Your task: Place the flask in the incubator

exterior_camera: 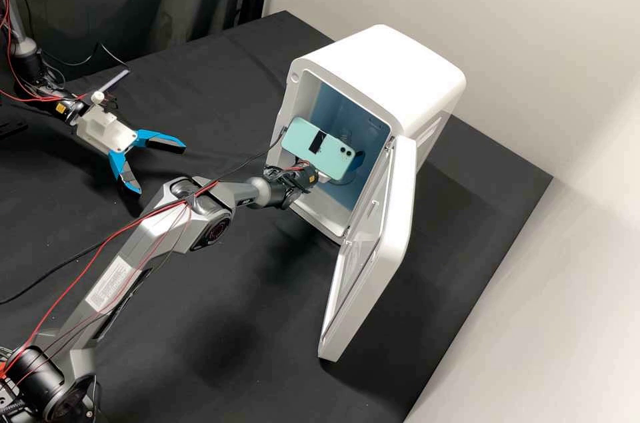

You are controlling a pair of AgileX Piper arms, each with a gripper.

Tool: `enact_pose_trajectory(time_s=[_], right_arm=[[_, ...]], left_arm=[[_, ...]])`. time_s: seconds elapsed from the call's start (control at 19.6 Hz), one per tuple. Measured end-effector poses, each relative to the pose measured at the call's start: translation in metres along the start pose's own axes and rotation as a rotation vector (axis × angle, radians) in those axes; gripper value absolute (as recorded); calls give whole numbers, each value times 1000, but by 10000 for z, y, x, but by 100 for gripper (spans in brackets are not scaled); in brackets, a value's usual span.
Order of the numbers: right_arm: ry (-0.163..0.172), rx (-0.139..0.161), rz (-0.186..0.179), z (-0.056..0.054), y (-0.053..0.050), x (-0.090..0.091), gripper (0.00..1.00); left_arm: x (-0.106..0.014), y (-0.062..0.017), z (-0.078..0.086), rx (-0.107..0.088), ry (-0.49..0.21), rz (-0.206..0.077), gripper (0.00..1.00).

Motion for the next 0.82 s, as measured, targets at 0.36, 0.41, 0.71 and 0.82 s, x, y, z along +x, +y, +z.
enact_pose_trajectory(time_s=[0.36, 0.41, 0.71, 0.82], right_arm=[[3, 23, -3, 12, -12, 4, 0], [4, 24, -3, 15, -10, 4, 0], [15, 32, -11, 20, -6, 5, 0], [19, 46, -15, 35, 5, 5, 0]], left_arm=[[-16, 4, -39, -4, 16, 3, 100], [-19, 5, -48, -5, 20, 4, 100], [-29, 8, -71, -7, 30, 6, 100], [-37, 10, -90, -7, 36, 7, 100]])
